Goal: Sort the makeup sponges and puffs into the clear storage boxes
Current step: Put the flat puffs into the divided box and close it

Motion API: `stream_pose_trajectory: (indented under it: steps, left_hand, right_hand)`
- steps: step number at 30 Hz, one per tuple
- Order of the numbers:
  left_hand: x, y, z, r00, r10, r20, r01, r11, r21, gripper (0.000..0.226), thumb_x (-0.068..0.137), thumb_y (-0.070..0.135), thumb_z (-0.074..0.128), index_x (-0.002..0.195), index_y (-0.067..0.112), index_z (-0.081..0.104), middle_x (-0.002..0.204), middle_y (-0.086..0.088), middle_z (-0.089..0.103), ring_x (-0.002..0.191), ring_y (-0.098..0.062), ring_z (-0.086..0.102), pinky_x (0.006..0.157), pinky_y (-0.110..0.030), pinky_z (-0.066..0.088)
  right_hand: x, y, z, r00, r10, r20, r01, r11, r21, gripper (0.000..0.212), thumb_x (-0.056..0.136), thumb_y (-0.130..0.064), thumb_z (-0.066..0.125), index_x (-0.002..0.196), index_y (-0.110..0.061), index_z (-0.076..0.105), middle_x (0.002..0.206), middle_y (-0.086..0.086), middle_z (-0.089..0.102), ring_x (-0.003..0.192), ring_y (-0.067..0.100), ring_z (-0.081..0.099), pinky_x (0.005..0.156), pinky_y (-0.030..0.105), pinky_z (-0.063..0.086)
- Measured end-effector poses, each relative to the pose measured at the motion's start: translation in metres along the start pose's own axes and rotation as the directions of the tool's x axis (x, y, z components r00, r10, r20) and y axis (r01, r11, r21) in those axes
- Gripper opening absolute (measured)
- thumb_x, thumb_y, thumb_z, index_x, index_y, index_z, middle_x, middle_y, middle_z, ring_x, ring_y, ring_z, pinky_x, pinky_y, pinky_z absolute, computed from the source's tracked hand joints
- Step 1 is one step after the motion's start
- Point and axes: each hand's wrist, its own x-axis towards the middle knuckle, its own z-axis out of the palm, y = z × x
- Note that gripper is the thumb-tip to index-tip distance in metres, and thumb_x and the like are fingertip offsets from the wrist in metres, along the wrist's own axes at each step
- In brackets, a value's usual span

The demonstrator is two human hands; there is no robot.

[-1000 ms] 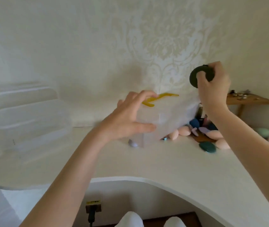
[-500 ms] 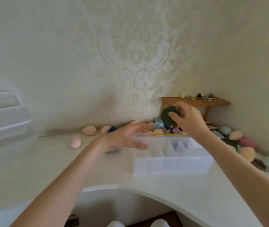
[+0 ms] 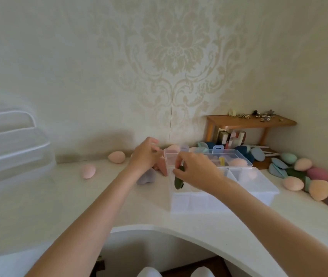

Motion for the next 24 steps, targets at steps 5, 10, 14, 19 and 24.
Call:
stream_pose_trajectory:
  steps: [5,10,14,19,24]
  left_hand:
    - [0.006,-0.025,-0.023,0.999,-0.038,0.007,0.035,0.976,0.215,0.028,0.089,0.008,0.046,0.110,0.014,0.064,0.119,-0.002,0.064,0.112,-0.021,0.058,0.088,-0.027,0.042]
    - [0.009,-0.040,-0.014,0.996,-0.026,0.081,0.005,0.970,0.242,0.029,0.086,0.006,0.053,0.114,0.012,0.062,0.120,-0.007,0.063,0.109,-0.024,0.059,0.094,-0.035,0.046]
    - [0.012,-0.040,-0.007,0.999,-0.029,0.023,0.023,0.974,0.224,0.021,0.085,0.012,0.059,0.106,0.009,0.059,0.114,-0.007,0.063,0.105,-0.025,0.057,0.087,-0.036,0.046]
    - [0.012,-0.036,-0.006,0.998,0.035,-0.049,-0.016,0.938,0.345,0.024,0.087,0.015,0.057,0.110,0.010,0.055,0.115,-0.011,0.055,0.108,-0.029,0.051,0.087,-0.033,0.041]
    - [0.009,-0.019,0.007,0.994,0.111,0.025,-0.110,0.877,0.467,0.022,0.089,0.033,0.052,0.099,0.022,0.068,0.107,-0.004,0.064,0.109,-0.027,0.053,0.089,-0.036,0.037]
  right_hand:
    - [0.004,-0.002,-0.001,0.964,-0.038,0.265,0.058,0.996,-0.066,0.031,0.094,-0.016,0.043,0.114,-0.006,0.064,0.120,0.006,0.064,0.108,0.022,0.057,0.080,0.023,0.036]
    - [0.008,0.002,0.005,0.982,-0.041,0.186,0.041,0.999,0.004,0.021,0.087,-0.012,0.057,0.107,-0.013,0.055,0.108,0.007,0.065,0.093,0.021,0.059,0.077,0.025,0.044]
    - [0.009,0.006,0.001,0.987,-0.143,0.071,0.147,0.987,-0.060,0.011,0.090,-0.012,0.053,0.096,-0.014,0.062,0.100,0.004,0.069,0.088,0.017,0.062,0.078,0.024,0.048]
    - [0.011,0.011,-0.006,0.986,-0.158,0.048,0.159,0.987,-0.027,0.018,0.090,-0.010,0.050,0.094,-0.018,0.066,0.097,0.001,0.070,0.082,0.017,0.061,0.082,0.033,0.054]
    - [0.017,0.011,-0.013,0.985,-0.171,-0.016,0.172,0.984,0.048,0.018,0.088,-0.008,0.053,0.095,-0.013,0.069,0.096,-0.001,0.069,0.078,0.008,0.054,0.079,0.023,0.047]
